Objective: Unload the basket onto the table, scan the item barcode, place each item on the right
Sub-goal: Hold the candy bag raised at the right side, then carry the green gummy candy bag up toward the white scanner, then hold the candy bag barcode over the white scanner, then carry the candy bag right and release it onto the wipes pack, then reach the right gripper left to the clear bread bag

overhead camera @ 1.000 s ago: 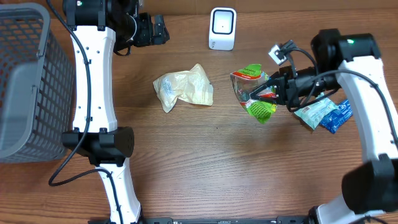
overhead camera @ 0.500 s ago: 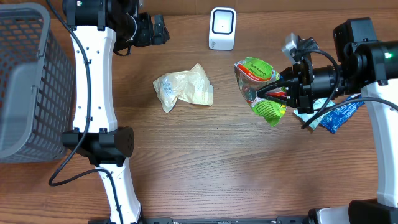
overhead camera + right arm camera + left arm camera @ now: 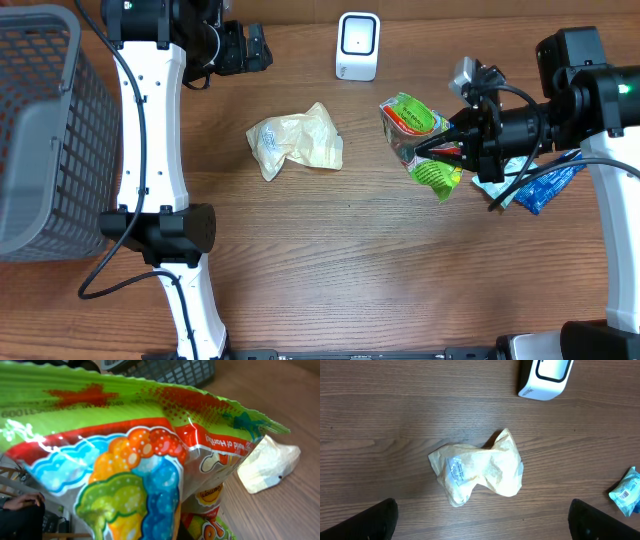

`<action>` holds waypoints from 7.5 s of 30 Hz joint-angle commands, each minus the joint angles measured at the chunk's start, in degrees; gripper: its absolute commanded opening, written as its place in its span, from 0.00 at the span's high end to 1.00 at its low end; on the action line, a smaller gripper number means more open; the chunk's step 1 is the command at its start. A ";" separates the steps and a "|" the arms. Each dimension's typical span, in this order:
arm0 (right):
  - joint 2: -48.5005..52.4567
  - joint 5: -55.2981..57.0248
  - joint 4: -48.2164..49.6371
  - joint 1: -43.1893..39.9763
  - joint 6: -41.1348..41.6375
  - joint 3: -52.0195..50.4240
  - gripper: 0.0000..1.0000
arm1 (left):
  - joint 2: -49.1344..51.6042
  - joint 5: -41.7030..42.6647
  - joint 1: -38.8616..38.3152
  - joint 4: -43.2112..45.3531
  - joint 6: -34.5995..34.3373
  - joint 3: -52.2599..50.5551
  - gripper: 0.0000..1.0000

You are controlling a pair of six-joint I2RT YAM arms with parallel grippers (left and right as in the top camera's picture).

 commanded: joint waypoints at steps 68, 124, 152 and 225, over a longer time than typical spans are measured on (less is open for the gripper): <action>-11.74 4.59 -1.66 0.59 -23.23 1.07 0.96 | -1.60 -0.09 -0.74 0.07 -0.33 -0.02 0.00; 30.86 109.53 78.62 23.06 -35.50 1.07 0.96 | -1.60 -0.11 -0.74 0.07 -0.33 -0.02 0.00; 40.59 110.90 93.83 23.17 -50.88 1.07 0.96 | -1.60 -0.11 -0.74 0.07 -0.33 -0.02 0.00; 2.93 26.10 14.23 -19.45 45.86 -2.71 0.00 | -1.60 -0.11 -0.74 0.07 -0.33 -0.02 0.00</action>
